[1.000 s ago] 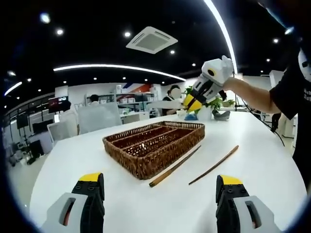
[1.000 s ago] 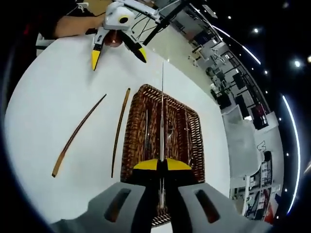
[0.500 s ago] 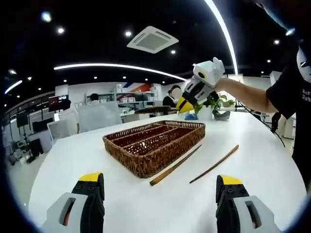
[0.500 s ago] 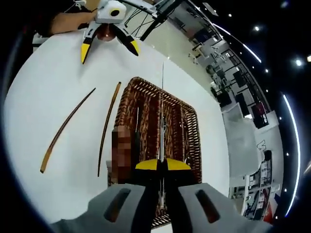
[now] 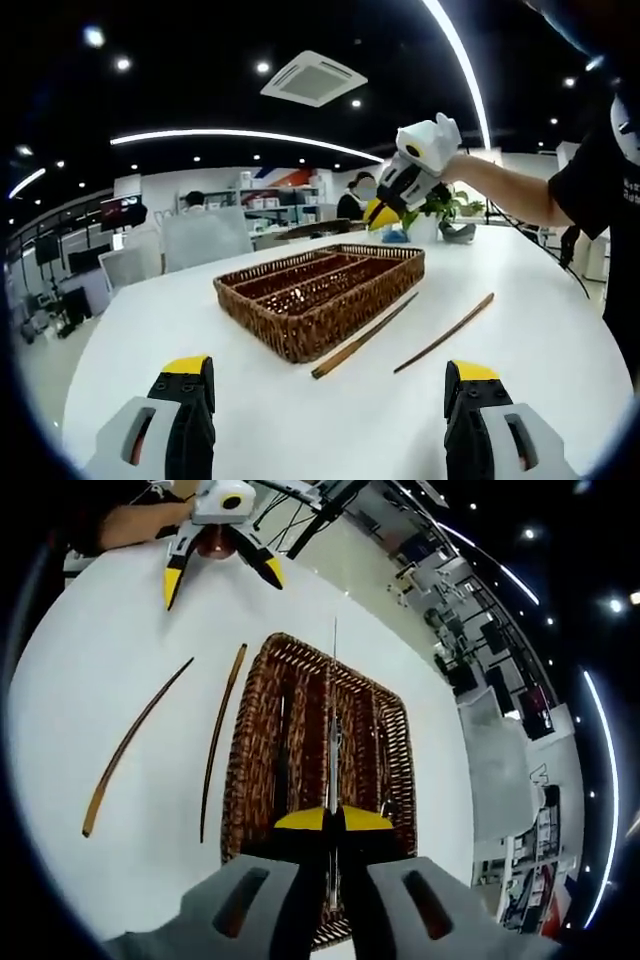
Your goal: Arrange the knives, forks, and spoons in their matching storage slots by inserting each utensil handle-first until every utensil is classified and aligned in the correct compartment
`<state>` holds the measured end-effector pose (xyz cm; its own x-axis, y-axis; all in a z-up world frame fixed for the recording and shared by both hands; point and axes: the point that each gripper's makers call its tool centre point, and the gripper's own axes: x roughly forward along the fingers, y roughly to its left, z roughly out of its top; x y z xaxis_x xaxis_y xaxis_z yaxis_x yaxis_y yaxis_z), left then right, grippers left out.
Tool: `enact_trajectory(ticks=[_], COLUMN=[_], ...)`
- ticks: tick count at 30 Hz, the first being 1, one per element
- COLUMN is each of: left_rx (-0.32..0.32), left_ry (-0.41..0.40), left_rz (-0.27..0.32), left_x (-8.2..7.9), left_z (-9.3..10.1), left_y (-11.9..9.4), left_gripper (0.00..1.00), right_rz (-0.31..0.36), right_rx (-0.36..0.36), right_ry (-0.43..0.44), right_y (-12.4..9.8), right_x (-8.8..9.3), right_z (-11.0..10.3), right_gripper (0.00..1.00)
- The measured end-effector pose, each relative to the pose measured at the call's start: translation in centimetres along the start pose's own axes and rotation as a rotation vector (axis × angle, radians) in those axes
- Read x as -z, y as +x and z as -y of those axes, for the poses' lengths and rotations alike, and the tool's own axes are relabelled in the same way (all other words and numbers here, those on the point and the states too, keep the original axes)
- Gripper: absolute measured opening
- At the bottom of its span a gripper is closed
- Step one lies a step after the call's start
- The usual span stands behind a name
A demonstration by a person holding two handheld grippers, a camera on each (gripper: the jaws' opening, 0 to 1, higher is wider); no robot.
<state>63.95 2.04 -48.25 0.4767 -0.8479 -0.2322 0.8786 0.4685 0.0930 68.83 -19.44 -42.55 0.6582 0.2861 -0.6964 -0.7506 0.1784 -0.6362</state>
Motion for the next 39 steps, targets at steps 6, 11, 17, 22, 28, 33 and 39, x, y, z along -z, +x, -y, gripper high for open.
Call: enact_trajectory(ticks=[6,11,17,22,28,33,39], left_rx=[0.002,0.003,0.0,-0.005,0.0,0.003,0.001], left_ry=[0.008,0.012,0.011,0.013,0.01,0.004,0.0], left_rz=[-0.002,-0.003,-0.003,-0.002,-0.007,-0.001,0.0], left_x=[0.1,0.2,0.3,0.3,0.4,0.3,0.3], left_z=[-0.1,-0.1,-0.1,-0.2,-0.1,0.1,0.0], left_y=[0.0,0.0,0.0,-0.1,-0.1,0.0,-0.1], left_gripper=[1.0,1.0,1.0,1.0,1.0,1.0,1.0], right_rz=[-0.017,-0.032,-0.041,-0.036,-0.044,-0.046,-0.058], right_rx=[-0.029,-0.051,-0.078,-0.093,-0.113,-0.145,-0.168], right_ry=[0.015,0.025,0.034,0.052,0.068,0.11,0.13], right_y=[0.9,1.8,2.4,3.0,3.8,4.3,4.7], right_x=[0.8,1.2,1.0,0.8,1.2,1.5,1.9], right_z=[-0.8,-1.6,-2.4,-2.6,-3.1,-3.7,-4.2], right_gripper=[0.01,0.01,0.01,0.01,0.01,0.01,0.01])
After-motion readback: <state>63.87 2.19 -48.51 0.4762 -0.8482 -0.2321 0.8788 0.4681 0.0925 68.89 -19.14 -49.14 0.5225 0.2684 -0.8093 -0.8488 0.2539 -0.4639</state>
